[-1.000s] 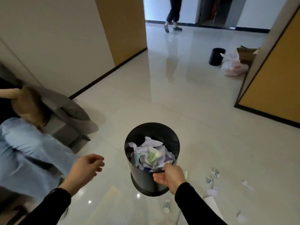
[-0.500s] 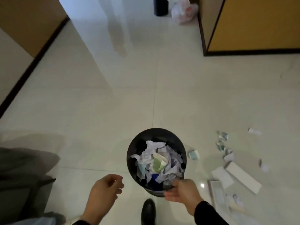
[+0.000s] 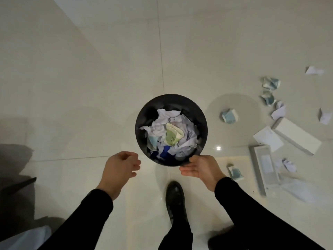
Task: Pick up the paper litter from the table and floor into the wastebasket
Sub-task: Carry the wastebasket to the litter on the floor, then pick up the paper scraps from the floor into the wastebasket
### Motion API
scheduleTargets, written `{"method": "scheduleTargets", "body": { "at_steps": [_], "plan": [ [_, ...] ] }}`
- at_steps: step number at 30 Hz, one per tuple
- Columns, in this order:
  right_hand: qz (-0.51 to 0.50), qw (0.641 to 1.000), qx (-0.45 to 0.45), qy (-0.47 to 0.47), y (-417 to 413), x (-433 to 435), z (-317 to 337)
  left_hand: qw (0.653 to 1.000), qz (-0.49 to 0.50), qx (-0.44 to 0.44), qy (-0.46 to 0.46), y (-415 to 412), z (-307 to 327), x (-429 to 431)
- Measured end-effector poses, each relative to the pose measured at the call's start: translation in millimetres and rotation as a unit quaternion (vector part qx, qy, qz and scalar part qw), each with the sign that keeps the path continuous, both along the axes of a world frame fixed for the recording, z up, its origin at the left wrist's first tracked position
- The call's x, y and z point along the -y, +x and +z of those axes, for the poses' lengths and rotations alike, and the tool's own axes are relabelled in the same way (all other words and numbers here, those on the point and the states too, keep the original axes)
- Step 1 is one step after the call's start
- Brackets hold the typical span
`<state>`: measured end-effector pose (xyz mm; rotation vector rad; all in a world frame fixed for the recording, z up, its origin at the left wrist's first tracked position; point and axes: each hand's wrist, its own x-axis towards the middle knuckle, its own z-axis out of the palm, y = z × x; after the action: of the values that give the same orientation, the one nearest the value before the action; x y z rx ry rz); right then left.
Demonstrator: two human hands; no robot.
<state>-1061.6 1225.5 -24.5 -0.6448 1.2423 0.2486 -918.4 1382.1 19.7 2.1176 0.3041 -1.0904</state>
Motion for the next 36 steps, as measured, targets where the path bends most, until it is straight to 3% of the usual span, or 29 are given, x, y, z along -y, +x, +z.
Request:
{"method": "scheduleTargets", "body": {
  "at_steps": [10,15,19,25,28,31,34,36],
  "plan": [
    [0.025,0.998,-0.05,-0.019,-8,-17,-71,0.995,-0.082,0.0,0.049,-14,-57,-6],
    [-0.032,0.997,-0.069,-0.02,-19,-13,-66,0.984,-0.172,0.04,0.036,-35,-48,15],
    [-0.093,0.987,-0.12,-0.042,-60,17,-58,0.948,-0.316,0.033,0.0,-77,-41,54],
    [-0.034,0.968,-0.207,-0.138,-157,70,-62,0.869,-0.491,0.052,-0.01,-144,-58,129],
    [0.088,0.935,-0.271,-0.213,-204,86,-86,0.876,-0.478,0.071,-0.002,-169,-86,169],
    [0.123,0.918,-0.272,-0.26,-230,94,-129,0.871,-0.477,0.119,0.02,-182,-140,211],
    [0.193,0.898,-0.265,-0.292,-236,93,-184,0.951,-0.307,0.015,0.011,-180,-203,249],
    [0.258,0.886,-0.248,-0.294,-230,89,-218,0.971,-0.239,-0.017,0.021,-174,-238,271]
  ]
}}
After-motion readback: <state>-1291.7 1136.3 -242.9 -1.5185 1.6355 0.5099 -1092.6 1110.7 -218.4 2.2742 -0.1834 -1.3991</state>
